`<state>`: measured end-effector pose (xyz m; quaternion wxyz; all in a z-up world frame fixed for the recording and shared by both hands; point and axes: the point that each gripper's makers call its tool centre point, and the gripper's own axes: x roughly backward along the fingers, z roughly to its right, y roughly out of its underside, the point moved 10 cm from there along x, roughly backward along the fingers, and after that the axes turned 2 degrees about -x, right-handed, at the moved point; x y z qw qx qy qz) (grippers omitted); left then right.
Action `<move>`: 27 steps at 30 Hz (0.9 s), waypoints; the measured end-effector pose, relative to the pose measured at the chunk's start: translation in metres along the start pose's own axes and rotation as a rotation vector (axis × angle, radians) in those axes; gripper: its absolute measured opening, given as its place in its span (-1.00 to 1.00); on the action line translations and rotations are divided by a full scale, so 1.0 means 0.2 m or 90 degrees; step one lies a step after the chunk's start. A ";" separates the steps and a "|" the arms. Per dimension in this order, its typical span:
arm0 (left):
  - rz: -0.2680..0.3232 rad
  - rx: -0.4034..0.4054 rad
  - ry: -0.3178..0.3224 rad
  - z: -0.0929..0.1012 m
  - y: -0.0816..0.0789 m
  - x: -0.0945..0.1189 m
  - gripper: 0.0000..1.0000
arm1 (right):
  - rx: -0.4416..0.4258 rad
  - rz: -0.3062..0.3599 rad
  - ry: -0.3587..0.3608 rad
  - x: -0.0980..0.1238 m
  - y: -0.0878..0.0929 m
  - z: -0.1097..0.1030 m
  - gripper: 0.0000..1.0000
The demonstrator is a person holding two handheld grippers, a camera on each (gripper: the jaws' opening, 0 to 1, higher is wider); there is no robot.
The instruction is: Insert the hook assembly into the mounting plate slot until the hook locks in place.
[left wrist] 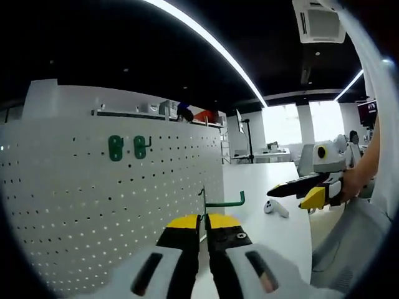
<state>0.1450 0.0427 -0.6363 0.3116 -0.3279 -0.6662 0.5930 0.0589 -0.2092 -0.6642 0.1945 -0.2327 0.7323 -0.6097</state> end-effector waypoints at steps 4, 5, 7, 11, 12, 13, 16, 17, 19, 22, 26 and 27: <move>-0.002 -0.007 0.000 0.00 0.00 0.00 -0.93 | -0.011 0.007 -0.015 -0.05 -0.01 -0.04 0.24; -0.001 -0.005 0.000 0.00 0.00 0.00 -0.93 | -0.012 0.008 -0.018 -0.05 -0.01 -0.04 0.23; 0.001 -0.006 -0.002 0.00 0.00 0.00 -0.93 | -0.014 0.010 -0.029 -0.08 -0.01 -0.05 0.23; 0.000 -0.007 -0.003 0.00 -0.01 0.00 -0.93 | -0.025 0.020 -0.043 -0.12 -0.03 -0.07 0.18; 0.000 -0.006 -0.004 0.00 -0.01 0.00 -0.93 | -0.029 0.021 -0.044 -0.13 -0.03 -0.07 0.18; 0.001 -0.005 -0.004 0.00 -0.01 0.00 -0.93 | -0.032 0.026 -0.047 -0.14 -0.04 -0.07 0.17; -0.001 -0.004 -0.005 0.01 0.00 0.01 -0.93 | -0.036 0.031 -0.051 -0.16 -0.05 -0.08 0.15; -0.001 -0.003 -0.004 0.01 0.00 0.01 -0.93 | -0.038 0.034 -0.054 -0.17 -0.05 -0.08 0.14; -0.001 -0.003 -0.004 0.01 0.00 0.01 -0.93 | -0.043 0.038 -0.058 -0.19 -0.05 -0.09 0.14; -0.001 -0.002 -0.004 0.01 0.00 0.01 -0.93 | -0.064 0.044 -0.060 -0.22 -0.06 -0.10 0.15; 0.000 -0.001 -0.005 0.02 0.00 0.01 -0.93 | -0.081 0.046 -0.073 -0.25 -0.06 -0.12 0.14; 0.000 -0.001 -0.005 0.02 0.00 0.01 -0.93 | -0.085 0.045 -0.076 -0.25 -0.06 -0.12 0.13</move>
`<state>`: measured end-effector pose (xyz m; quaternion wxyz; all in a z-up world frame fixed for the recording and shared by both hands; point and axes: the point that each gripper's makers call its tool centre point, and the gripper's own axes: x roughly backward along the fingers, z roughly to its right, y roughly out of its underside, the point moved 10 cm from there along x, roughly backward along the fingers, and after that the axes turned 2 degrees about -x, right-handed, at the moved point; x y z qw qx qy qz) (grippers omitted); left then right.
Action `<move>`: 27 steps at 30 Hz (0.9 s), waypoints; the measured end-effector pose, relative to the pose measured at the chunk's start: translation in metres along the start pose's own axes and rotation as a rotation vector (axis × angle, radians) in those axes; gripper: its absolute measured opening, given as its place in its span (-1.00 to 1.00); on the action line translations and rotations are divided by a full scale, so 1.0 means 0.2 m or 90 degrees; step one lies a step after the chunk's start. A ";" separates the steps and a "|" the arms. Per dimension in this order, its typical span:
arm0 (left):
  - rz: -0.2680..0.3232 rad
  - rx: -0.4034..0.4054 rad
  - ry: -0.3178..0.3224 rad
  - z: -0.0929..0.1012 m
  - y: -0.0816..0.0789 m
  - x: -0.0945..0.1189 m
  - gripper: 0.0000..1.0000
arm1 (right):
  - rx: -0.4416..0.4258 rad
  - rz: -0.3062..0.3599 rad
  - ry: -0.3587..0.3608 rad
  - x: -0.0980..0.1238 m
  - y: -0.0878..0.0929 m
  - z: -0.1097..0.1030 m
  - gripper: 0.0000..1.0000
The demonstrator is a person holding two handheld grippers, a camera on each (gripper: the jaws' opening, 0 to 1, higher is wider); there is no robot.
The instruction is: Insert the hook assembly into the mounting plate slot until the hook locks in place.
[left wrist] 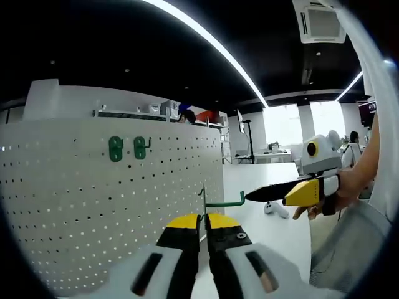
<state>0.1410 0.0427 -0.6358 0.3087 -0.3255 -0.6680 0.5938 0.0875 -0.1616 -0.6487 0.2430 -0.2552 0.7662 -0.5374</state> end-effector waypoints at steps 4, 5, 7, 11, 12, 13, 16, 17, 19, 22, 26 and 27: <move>0.001 0.002 -0.003 0.00 0.00 0.01 -0.93 | -0.026 0.012 -0.012 -0.03 0.00 -0.02 0.12; 0.000 0.002 -0.003 0.00 0.00 0.01 -0.93 | -0.040 0.018 -0.018 -0.04 -0.01 -0.02 0.12; -0.001 0.002 -0.002 0.00 0.00 0.01 -0.93 | -0.048 0.017 -0.023 -0.05 -0.01 -0.03 0.12; 0.000 0.003 -0.003 0.01 0.00 0.01 -0.93 | -0.066 0.019 -0.028 -0.07 0.00 -0.04 0.10; 0.000 0.003 -0.003 0.01 0.00 0.01 -0.93 | -0.065 0.019 -0.028 -0.07 0.00 -0.04 0.09; 0.000 0.004 -0.003 0.01 0.00 0.01 -0.93 | -0.066 0.018 -0.028 -0.08 0.00 -0.04 0.09; 0.001 0.004 -0.001 0.01 0.00 0.01 -0.93 | -0.063 0.017 -0.030 -0.09 0.00 -0.05 0.07; 0.001 0.003 0.000 0.02 0.00 0.01 -0.93 | -0.064 0.016 -0.031 -0.09 0.00 -0.05 0.07; 0.001 0.004 0.000 0.02 0.00 0.01 -0.93 | -0.063 0.016 -0.036 -0.11 0.00 -0.05 0.05; 0.003 0.005 0.001 0.02 0.00 0.01 -0.93 | -0.062 0.019 -0.041 -0.12 0.00 -0.06 0.03; 0.003 0.001 0.002 0.02 -0.01 0.01 -0.93 | -0.054 0.015 -0.049 -0.15 -0.01 -0.07 -0.02; 0.002 0.001 0.001 0.02 -0.01 0.01 -0.93 | -0.051 0.012 -0.053 -0.16 -0.01 -0.07 -0.04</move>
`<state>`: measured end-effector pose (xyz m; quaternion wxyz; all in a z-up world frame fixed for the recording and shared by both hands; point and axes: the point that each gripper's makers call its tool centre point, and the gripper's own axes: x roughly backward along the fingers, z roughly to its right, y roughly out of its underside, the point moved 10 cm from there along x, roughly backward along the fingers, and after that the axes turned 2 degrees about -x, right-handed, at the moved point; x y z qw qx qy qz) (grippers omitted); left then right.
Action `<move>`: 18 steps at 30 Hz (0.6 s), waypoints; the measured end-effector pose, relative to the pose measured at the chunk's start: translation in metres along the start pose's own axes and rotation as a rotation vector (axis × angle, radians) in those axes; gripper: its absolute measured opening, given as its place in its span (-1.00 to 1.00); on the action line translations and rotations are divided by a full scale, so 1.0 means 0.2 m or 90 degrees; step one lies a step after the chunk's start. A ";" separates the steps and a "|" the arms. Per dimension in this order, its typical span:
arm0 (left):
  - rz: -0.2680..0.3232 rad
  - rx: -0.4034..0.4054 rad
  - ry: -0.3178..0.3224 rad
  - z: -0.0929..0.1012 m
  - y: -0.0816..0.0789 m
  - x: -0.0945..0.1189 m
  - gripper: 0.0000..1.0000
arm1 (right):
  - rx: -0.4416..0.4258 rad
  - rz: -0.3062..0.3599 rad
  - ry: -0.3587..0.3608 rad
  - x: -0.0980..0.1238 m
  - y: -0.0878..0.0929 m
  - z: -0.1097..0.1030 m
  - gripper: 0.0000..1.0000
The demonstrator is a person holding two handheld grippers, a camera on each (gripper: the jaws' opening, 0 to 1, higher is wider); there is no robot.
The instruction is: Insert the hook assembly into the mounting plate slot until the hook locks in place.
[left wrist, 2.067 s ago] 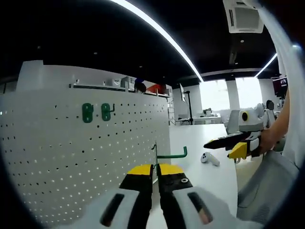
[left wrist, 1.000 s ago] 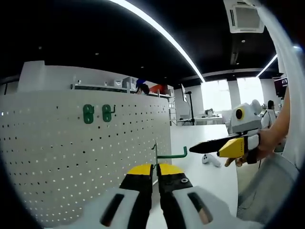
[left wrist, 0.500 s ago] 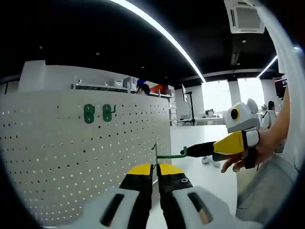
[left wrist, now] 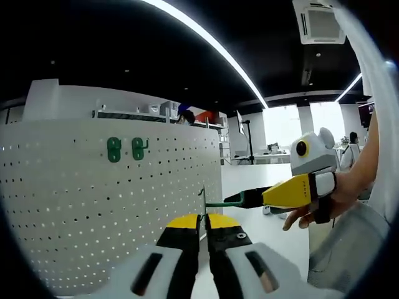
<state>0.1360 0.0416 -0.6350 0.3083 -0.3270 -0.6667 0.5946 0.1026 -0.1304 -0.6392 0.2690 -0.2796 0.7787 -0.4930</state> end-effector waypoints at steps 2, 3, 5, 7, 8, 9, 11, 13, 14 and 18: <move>0.001 0.002 -0.003 -0.01 0.00 0.00 -0.93 | -0.004 0.001 -0.004 -0.01 -0.01 0.00 -0.08; 0.002 0.002 -0.004 -0.01 0.00 0.00 -0.93 | -0.005 0.002 -0.004 -0.01 -0.01 0.00 -0.09; 0.002 0.001 -0.005 -0.01 -0.01 0.01 -0.93 | -0.007 0.006 -0.003 -0.02 -0.01 0.00 -0.10; 0.003 0.001 -0.006 -0.01 -0.01 0.01 -0.93 | -0.007 0.005 -0.004 -0.04 -0.01 0.00 -0.12; 0.003 0.001 -0.006 -0.01 -0.01 0.01 -0.93 | -0.008 0.004 -0.006 -0.04 -0.01 -0.01 -0.14; 0.003 0.001 -0.005 0.00 -0.01 0.01 -0.93 | -0.008 0.005 -0.007 -0.04 -0.01 -0.01 -0.16; 0.003 0.002 -0.006 0.00 -0.01 0.01 -0.93 | -0.010 0.003 -0.009 -0.06 0.00 -0.01 -0.19; 0.003 0.002 -0.005 0.00 -0.01 0.01 -0.93 | -0.008 0.001 -0.010 -0.07 0.00 -0.01 -0.21; 0.003 0.002 -0.005 0.00 -0.01 0.01 -0.93 | -0.008 0.000 -0.011 -0.07 0.00 -0.01 -0.23; 0.005 0.003 -0.004 0.01 -0.01 0.01 -0.93 | 0.006 -0.008 -0.008 -0.07 -0.01 -0.01 -0.50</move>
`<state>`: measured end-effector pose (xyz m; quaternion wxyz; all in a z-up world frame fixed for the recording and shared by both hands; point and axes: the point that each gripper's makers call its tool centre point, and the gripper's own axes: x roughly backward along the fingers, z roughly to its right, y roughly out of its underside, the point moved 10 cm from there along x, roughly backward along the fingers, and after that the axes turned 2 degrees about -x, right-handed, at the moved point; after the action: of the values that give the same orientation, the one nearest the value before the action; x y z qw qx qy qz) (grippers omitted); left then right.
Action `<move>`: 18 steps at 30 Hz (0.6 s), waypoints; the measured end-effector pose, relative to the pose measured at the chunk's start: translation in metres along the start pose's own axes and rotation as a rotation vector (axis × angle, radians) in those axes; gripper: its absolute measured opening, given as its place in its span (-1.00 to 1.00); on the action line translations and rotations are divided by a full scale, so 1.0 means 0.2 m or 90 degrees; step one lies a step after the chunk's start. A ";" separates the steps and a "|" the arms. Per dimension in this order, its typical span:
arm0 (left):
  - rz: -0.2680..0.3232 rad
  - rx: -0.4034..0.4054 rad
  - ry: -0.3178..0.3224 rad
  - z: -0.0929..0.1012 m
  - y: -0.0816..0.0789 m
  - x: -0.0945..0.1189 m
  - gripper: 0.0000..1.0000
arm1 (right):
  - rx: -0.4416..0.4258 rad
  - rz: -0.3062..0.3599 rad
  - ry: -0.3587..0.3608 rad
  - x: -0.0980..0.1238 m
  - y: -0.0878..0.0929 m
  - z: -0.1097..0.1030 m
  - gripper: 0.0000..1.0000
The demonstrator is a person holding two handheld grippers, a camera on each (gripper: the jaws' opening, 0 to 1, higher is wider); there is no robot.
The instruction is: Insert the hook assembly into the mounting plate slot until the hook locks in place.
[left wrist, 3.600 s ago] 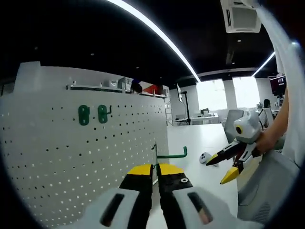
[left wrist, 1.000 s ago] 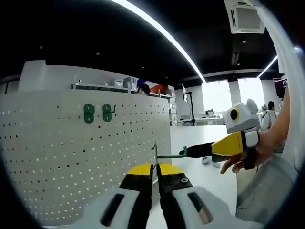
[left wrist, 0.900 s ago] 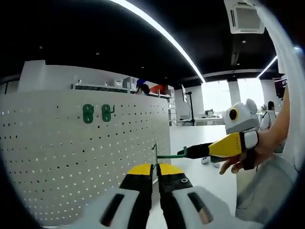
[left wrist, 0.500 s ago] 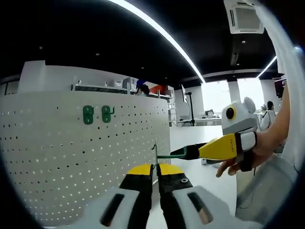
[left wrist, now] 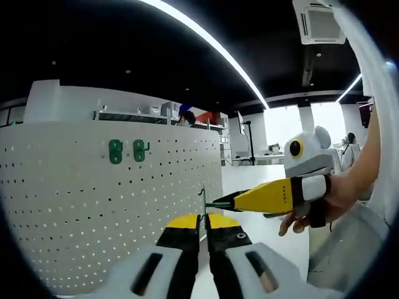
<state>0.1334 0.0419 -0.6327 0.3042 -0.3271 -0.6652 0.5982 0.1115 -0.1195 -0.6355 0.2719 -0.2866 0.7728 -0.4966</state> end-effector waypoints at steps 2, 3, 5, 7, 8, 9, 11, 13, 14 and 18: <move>0.000 -0.001 0.001 0.00 0.00 0.00 -0.93 | -0.001 -0.003 0.002 -0.01 0.01 0.01 -0.50; 0.000 0.000 0.001 0.00 0.00 0.00 -0.93 | -0.004 -0.002 0.002 -0.01 0.01 0.01 -0.52; 0.000 -0.002 0.001 0.00 0.00 0.00 -0.93 | 0.001 -0.002 0.005 -0.01 0.00 0.01 -0.56; 0.000 -0.001 0.000 0.00 0.00 0.00 -0.93 | 0.002 -0.002 0.004 -0.01 0.00 0.01 -0.61; 0.000 -0.002 0.000 0.00 0.00 0.00 -0.93 | 0.002 -0.001 0.005 -0.02 0.00 0.01 -0.61; 0.000 -0.001 0.000 0.00 0.00 0.00 -0.93 | 0.002 -0.001 0.006 -0.02 0.00 0.01 -0.62; -0.001 -0.002 -0.001 0.00 0.00 0.00 -0.93 | -0.001 0.000 0.004 -0.02 0.00 0.00 -0.64; 0.000 -0.001 -0.001 0.00 0.00 0.01 -0.93 | 0.004 -0.004 0.003 -0.03 0.01 0.00 -0.66; 0.000 -0.002 0.000 0.00 0.00 0.01 -0.93 | 0.003 -0.005 0.002 -0.04 0.01 0.00 -0.67; -0.001 -0.003 -0.002 0.00 -0.01 0.01 -0.93 | 0.002 -0.002 0.003 -0.05 0.01 0.00 -0.73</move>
<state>0.1311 0.0435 -0.6312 0.3032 -0.3266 -0.6675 0.5965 0.1167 -0.1119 -0.6356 0.2697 -0.2863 0.7722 -0.4990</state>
